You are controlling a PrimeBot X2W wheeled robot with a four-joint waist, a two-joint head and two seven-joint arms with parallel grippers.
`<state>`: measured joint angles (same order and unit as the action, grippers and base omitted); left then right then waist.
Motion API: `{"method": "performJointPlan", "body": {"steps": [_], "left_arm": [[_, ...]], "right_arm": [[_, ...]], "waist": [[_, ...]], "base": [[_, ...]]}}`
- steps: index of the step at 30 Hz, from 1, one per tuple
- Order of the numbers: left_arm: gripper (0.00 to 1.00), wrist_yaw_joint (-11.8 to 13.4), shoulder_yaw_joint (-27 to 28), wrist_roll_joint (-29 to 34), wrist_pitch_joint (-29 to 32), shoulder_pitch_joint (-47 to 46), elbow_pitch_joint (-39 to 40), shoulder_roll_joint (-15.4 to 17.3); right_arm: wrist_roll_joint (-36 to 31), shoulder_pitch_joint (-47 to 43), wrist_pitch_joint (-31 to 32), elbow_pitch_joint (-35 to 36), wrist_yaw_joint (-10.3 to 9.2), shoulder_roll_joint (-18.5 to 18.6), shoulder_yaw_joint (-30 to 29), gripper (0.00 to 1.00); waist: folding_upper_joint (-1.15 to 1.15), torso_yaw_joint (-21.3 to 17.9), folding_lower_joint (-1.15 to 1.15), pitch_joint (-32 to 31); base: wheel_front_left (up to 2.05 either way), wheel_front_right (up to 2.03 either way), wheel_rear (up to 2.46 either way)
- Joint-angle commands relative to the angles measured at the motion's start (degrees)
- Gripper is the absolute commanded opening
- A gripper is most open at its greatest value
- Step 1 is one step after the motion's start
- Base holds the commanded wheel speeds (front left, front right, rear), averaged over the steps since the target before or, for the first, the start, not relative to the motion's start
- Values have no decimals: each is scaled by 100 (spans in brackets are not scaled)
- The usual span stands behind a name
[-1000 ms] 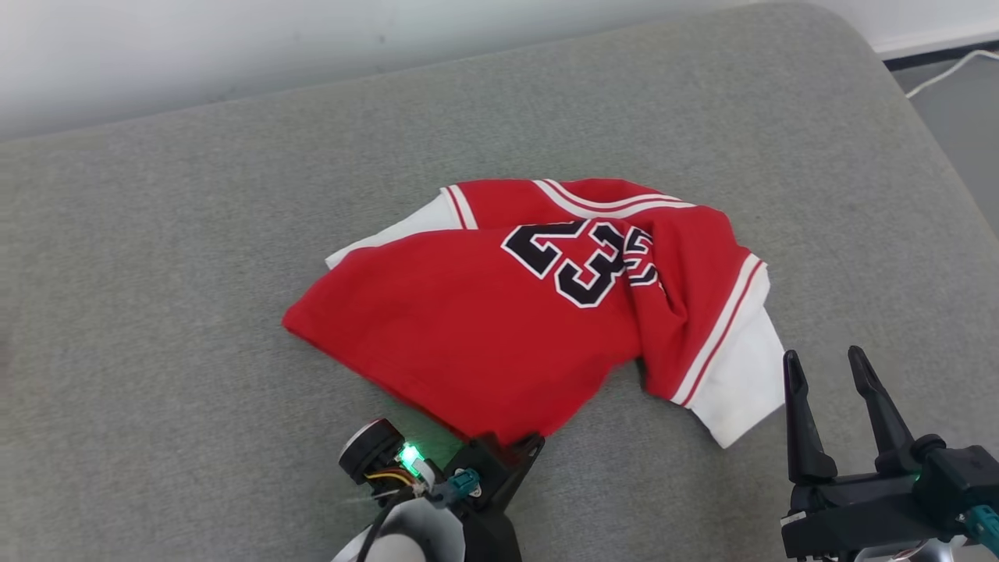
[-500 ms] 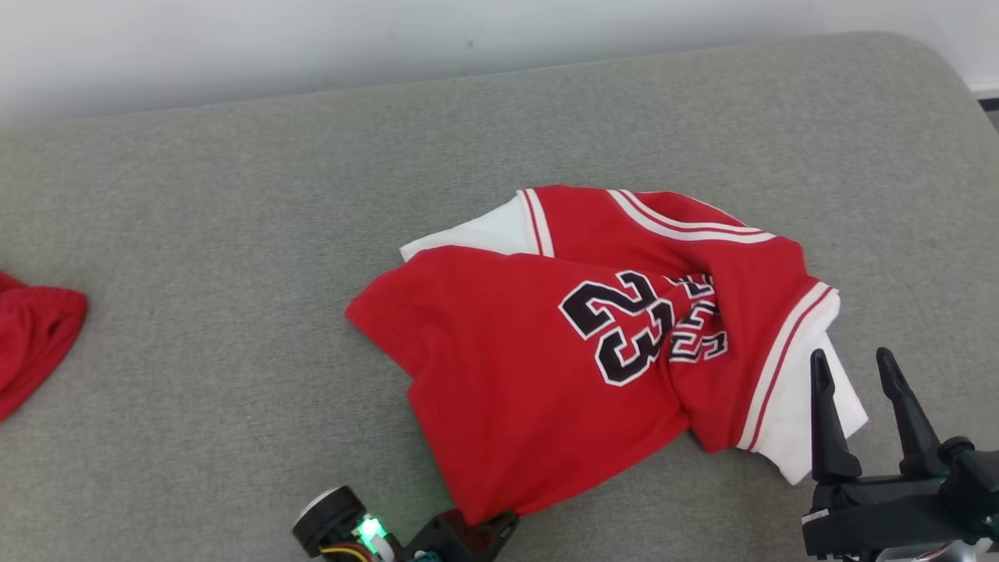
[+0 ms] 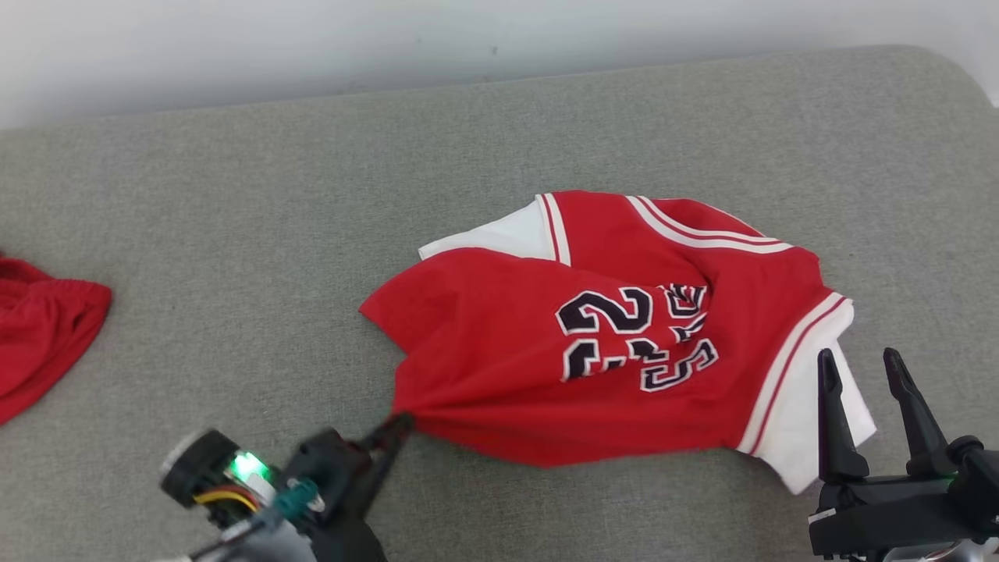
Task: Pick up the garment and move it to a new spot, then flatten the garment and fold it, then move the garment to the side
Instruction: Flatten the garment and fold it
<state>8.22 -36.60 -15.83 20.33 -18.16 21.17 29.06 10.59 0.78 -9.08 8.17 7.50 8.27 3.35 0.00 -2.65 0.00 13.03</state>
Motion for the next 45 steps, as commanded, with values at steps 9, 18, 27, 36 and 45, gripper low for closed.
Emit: {"method": "performJointPlan", "body": {"steps": [9, 18, 27, 36, 45], "left_arm": [[0, -117, 520, -647, -151, -623, -729, -153], [0, -655, 701, -1244, -753, -1569, -2505, -819], [0, -1480, 456, -1768, -1066, -2571, -4291, -1181], [100, -1564, -151, -2486, -1613, -3337, -5337, -1246], [100, -1408, 0, -2714, -2573, -3366, -6035, -1292]], "right_arm": [[118, 35, 45, 7, -2, 29, 43, 100], [214, 140, 37, -92, -2, 55, 98, 100], [267, 257, 21, -142, -2, 68, 131, 100], [335, 354, -56, -277, -2, 54, 212, 100], [357, 256, -83, -346, -2, 11, 178, 100]], "waist": [[0, -156, 0, 7], [0, -340, 0, 89], [0, -375, 0, 200], [0, -408, 0, 231], [0, -307, 0, 66]], "base": [[0, 0, 0], [0, 0, 0], [0, 0, 0], [0, 0, 0], [0, 0, 0]]}}
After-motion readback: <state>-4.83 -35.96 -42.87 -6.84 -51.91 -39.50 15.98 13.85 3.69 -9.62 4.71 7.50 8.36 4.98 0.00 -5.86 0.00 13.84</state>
